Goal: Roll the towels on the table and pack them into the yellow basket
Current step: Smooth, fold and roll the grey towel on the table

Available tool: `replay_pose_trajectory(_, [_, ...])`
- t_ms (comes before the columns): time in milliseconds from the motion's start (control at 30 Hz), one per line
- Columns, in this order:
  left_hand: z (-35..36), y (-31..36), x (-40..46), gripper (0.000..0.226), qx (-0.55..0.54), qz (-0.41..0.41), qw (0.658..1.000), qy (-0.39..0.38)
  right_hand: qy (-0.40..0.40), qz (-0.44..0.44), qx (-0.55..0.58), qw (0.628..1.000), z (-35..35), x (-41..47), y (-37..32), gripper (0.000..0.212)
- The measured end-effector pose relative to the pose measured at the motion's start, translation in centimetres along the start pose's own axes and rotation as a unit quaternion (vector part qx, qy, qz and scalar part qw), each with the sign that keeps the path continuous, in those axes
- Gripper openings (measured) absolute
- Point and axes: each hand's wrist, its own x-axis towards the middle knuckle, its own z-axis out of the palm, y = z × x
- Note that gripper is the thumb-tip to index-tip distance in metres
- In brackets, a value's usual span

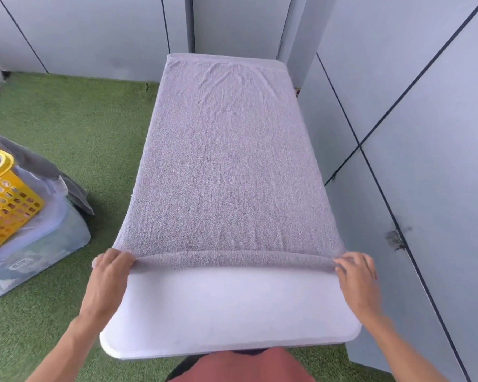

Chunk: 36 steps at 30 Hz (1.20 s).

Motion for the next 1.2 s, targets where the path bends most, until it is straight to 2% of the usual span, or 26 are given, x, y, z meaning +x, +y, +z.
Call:
replay_pose_trajectory(100, [1.4,0.1,-3.7,0.045,0.062,0.063,0.996,-0.02,0.031,-0.038,-0.074,0.996,1.3,-2.6,-0.2,0.029])
replay_pose_trajectory(167, [2.0,-0.2,-4.7,0.064,0.086,0.062,0.993,-0.052,0.02,-0.047,-0.065,0.997,2.1,-2.8,0.1,0.04])
replay_pose_trajectory(200, [2.1,-0.1,-4.3,0.066,0.091,0.052,0.993,-0.061,0.017,-0.046,-0.056,0.997,2.3,-2.2,0.2,0.04])
replay_pose_trajectory(300, [2.0,0.6,-1.8,0.054,0.097,0.02,0.994,-0.05,-0.007,-0.035,-0.021,0.999,2.1,-0.1,0.1,0.028])
replay_pose_trajectory(367, [1.6,0.6,-0.3,0.043,0.1,0.028,0.994,-0.046,-0.048,-0.038,-0.008,0.998,1.7,0.6,0.6,0.024])
replay_pose_trajectory(533, [0.8,-1.5,-0.6,0.033,0.075,0.004,0.988,-0.131,-0.238,-0.014,0.023,0.971,-0.6,1.5,2.8,0.014])
replay_pose_trajectory(600, [0.5,-1.7,0.0,0.033,0.052,-0.004,0.986,-0.161,-0.277,0.026,0.075,0.958,-1.3,2.1,2.3,0.011])
replay_pose_trajectory(633, [0.3,-1.4,0.9,0.033,0.037,-0.02,0.984,-0.172,-0.267,0.05,0.11,0.956,-1.3,2.5,1.9,0.012])
replay_pose_trajectory(700, [0.0,-0.8,2.6,0.033,0.008,-0.076,0.98,-0.186,-0.187,0.105,0.16,0.964,-1.1,2.9,0.9,0.016])
replay_pose_trajectory(733, [-0.1,-0.5,3.2,0.031,-0.013,-0.102,0.98,-0.171,-0.12,0.116,0.154,0.974,-0.7,2.8,0.5,0.019])
replay_pose_trajectory(800, [-0.3,-0.1,3.1,0.024,-0.038,-0.13,0.983,-0.121,-0.017,0.071,0.069,0.995,0.3,1.9,0.1,0.014])
replay_pose_trajectory(867, [0.0,0.1,1.5,0.022,0.032,-0.078,0.995,-0.051,0.041,0.011,-0.019,0.999,1.0,-0.1,-0.7,0.006])
replay_pose_trajectory(900, [0.4,0.1,0.3,0.026,0.075,-0.033,0.996,-0.021,0.055,-0.011,-0.027,0.998,1.2,-1.2,-0.9,0.01])
replay_pose_trajectory(967, [1.2,0.3,-1.9,0.038,0.115,0.024,0.993,0.003,0.058,-0.045,-0.013,0.997,1.6,-2.9,-0.8,0.022])
replay_pose_trajectory(1067, [2.4,0.1,-3.2,0.062,0.147,0.045,0.988,-0.009,-0.003,-0.077,-0.01,0.997,2.1,-2.8,0.1,0.048])
replay_pose_trajectory(1200, [2.4,0.4,-1.4,0.061,0.166,0.04,0.985,-0.012,-0.058,-0.038,0.021,0.997,2.3,-0.2,1.1,0.035])
